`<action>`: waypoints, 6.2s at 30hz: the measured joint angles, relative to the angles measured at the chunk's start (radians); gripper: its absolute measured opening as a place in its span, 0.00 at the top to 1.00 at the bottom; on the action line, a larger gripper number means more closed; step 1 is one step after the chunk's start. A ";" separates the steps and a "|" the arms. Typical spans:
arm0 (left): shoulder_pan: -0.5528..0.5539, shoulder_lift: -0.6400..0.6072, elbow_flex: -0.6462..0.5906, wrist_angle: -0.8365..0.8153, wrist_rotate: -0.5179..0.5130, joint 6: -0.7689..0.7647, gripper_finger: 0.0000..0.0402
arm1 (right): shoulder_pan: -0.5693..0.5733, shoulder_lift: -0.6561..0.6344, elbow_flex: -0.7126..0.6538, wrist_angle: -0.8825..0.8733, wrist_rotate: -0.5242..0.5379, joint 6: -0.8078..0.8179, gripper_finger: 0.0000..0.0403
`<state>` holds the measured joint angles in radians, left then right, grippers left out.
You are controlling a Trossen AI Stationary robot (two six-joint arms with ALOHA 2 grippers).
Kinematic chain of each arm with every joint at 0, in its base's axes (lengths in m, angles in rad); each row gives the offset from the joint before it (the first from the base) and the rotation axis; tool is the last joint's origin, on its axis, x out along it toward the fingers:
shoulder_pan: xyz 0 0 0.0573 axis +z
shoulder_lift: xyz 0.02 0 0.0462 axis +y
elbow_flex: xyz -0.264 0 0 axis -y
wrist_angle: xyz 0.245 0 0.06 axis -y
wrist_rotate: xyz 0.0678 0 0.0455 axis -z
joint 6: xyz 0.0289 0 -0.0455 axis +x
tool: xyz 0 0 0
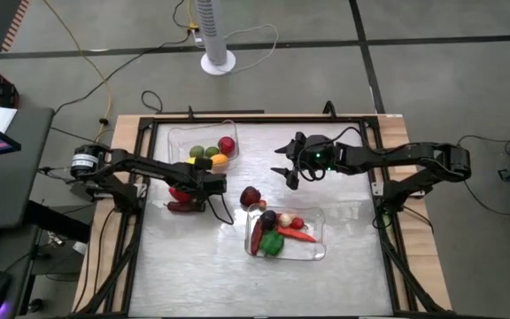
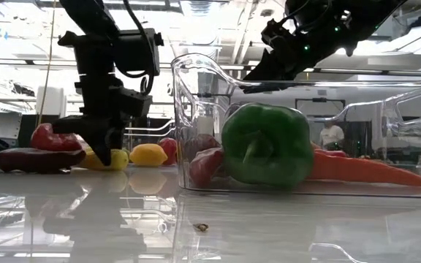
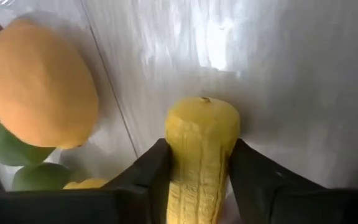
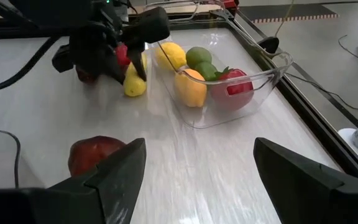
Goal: Sort produce into baskets
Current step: Put the yellow corn into the bottom transparent bin, then put the red apple into the top transparent bin
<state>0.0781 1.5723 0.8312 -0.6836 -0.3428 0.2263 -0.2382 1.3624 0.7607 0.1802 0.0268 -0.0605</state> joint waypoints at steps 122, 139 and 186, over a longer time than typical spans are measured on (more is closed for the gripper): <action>-0.149 -0.122 -0.145 1.204 0.383 -0.296 0.28 | -0.007 0.000 0.000 0.011 0.000 0.007 0.19; -0.242 -0.113 0.039 0.869 0.206 -0.203 0.16 | -0.013 0.000 0.000 0.008 0.000 0.003 0.19; -0.275 0.141 0.315 0.603 0.175 -0.163 0.71 | -0.006 0.000 0.000 0.001 0.000 0.001 0.19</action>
<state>-0.1967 1.7130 1.1458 -0.0810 -0.1679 0.0635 -0.2447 1.3624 0.7609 0.1809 0.0269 -0.0593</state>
